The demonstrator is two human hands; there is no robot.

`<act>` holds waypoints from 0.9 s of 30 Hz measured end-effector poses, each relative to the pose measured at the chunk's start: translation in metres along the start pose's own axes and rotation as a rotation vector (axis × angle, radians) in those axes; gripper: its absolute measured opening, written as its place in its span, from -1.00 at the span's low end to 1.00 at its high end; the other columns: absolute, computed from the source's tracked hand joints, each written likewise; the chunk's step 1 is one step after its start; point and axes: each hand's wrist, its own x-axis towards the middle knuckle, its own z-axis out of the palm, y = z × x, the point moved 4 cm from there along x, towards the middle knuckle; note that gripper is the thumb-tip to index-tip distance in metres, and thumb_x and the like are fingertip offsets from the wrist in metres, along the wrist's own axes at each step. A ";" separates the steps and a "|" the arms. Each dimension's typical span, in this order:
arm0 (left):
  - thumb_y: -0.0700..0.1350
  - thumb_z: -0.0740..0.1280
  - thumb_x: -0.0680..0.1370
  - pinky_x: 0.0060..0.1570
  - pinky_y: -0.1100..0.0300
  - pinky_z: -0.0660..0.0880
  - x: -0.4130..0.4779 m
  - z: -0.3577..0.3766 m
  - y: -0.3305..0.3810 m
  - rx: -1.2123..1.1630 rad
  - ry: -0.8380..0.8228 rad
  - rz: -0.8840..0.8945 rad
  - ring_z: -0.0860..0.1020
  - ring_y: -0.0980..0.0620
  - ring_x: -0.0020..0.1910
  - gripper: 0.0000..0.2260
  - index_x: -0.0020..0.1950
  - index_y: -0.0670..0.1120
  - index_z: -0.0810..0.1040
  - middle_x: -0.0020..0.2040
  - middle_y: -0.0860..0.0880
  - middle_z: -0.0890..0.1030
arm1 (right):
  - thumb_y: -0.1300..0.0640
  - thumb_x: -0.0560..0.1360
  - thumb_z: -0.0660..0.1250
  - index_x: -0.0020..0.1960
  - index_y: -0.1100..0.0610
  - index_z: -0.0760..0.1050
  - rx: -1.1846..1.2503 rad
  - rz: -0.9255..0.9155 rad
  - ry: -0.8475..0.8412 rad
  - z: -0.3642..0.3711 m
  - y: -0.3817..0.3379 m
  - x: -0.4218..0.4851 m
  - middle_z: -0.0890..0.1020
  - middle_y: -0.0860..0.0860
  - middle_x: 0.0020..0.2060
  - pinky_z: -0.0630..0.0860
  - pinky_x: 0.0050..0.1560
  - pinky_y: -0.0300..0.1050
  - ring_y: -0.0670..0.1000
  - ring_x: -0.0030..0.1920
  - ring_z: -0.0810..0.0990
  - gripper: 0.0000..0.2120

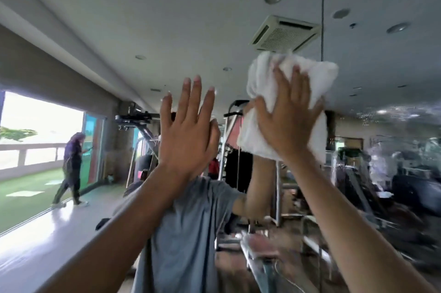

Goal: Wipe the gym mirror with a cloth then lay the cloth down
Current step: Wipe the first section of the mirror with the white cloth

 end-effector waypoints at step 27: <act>0.04 -0.06 0.68 0.55 -0.24 -0.04 -0.009 0.008 -0.002 0.030 0.028 0.026 0.05 -0.14 0.62 -0.46 0.62 -0.17 0.14 0.62 -0.21 0.11 | -0.26 0.55 0.07 0.58 -0.08 0.11 -0.130 -0.225 -0.106 -0.018 0.064 0.014 0.15 0.07 0.59 0.19 0.37 0.41 0.15 0.55 0.15 -0.36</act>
